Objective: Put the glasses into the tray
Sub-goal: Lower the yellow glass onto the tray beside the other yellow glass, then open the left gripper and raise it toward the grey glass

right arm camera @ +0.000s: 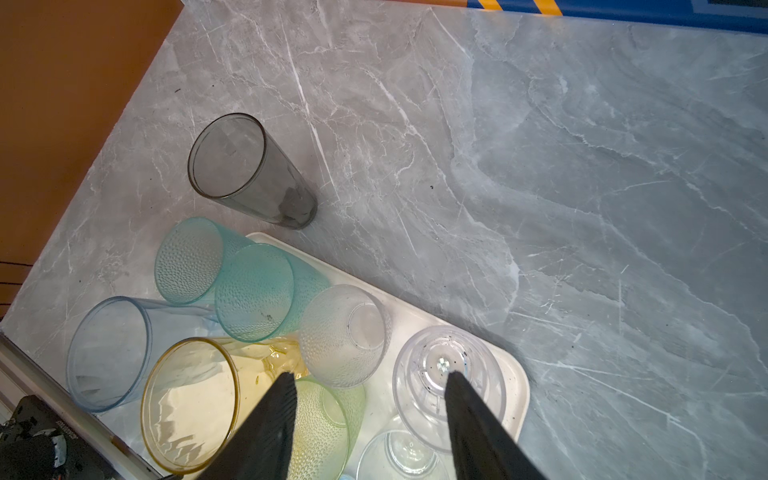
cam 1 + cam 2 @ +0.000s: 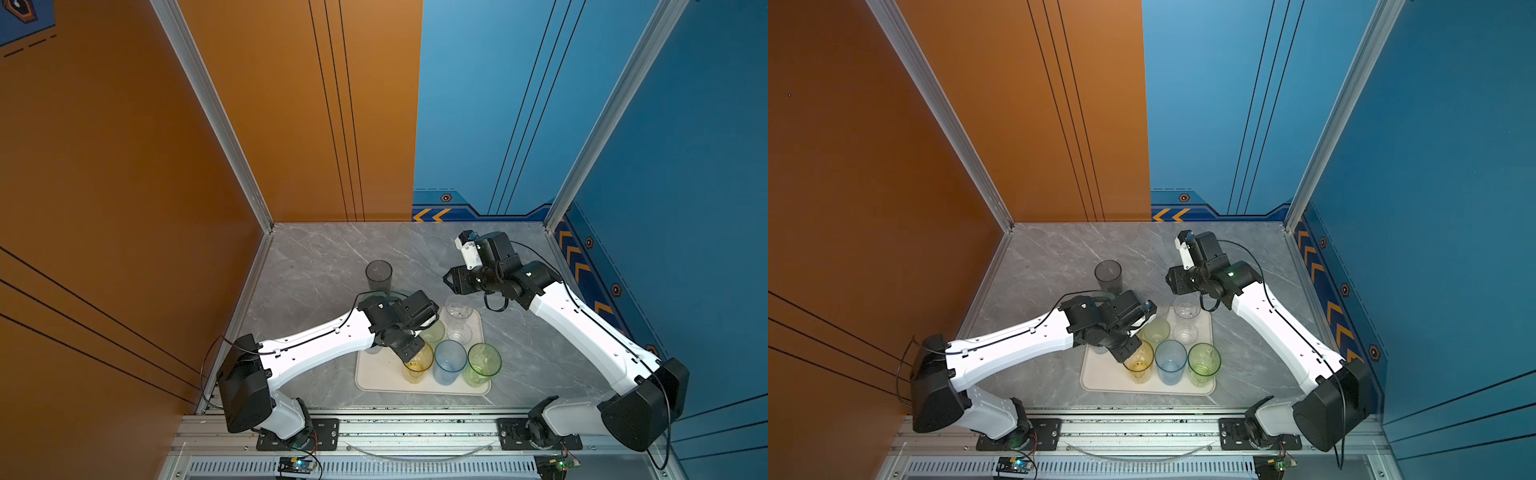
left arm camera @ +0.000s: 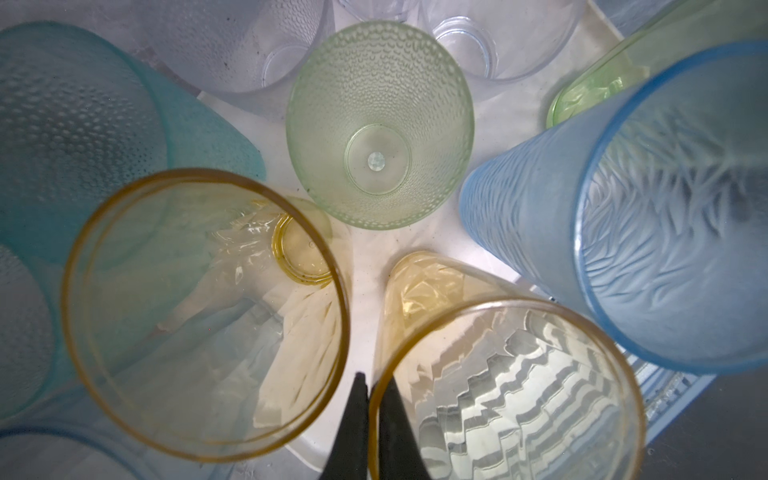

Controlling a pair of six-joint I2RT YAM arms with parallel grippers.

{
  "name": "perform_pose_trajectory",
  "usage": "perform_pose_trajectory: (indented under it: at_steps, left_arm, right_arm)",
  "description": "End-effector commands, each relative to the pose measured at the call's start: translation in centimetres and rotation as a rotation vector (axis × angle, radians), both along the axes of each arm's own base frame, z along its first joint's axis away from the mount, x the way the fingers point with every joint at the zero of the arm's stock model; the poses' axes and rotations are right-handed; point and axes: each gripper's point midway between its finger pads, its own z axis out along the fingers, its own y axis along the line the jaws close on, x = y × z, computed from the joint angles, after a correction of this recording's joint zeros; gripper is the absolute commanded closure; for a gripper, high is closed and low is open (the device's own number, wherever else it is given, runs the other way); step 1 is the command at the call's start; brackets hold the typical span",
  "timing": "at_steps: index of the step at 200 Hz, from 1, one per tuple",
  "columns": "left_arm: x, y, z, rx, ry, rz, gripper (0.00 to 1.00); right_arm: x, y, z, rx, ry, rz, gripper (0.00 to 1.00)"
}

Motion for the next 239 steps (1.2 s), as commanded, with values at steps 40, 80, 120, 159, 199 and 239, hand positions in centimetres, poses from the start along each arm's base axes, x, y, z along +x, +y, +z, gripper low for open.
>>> perform_pose_trajectory:
  at_steps: [40, 80, 120, 159, 199, 239]
  left_arm:
    - [-0.4, 0.5, -0.6, 0.019, -0.003, -0.001, 1.00]
    - [-0.4, 0.9, -0.2, 0.015, -0.017, 0.007, 0.96]
    - [-0.4, 1.1, -0.2, 0.014, -0.021, 0.011, 0.92]
    - [-0.4, 1.1, -0.2, 0.015, -0.020, 0.009, 0.91]
    - [-0.4, 1.2, -0.1, 0.014, -0.025, 0.011, 0.84]
    - [-0.4, 1.3, 0.3, 0.006, -0.033, 0.014, 0.84]
  right_arm:
    - [0.0, -0.1, -0.1, -0.032, 0.012, -0.001, 0.43]
    - [0.0, 0.2, -0.1, -0.034, 0.014, 0.006, 0.43]
    - [0.1, 0.4, -0.1, -0.036, 0.015, 0.009, 0.43]
    - [0.1, 0.6, -0.1, -0.037, 0.017, 0.012, 0.43]
    - [0.1, 0.8, 0.0, -0.038, 0.015, 0.016, 0.43]
    - [0.1, 0.9, 0.0, -0.041, 0.017, 0.019, 0.43]
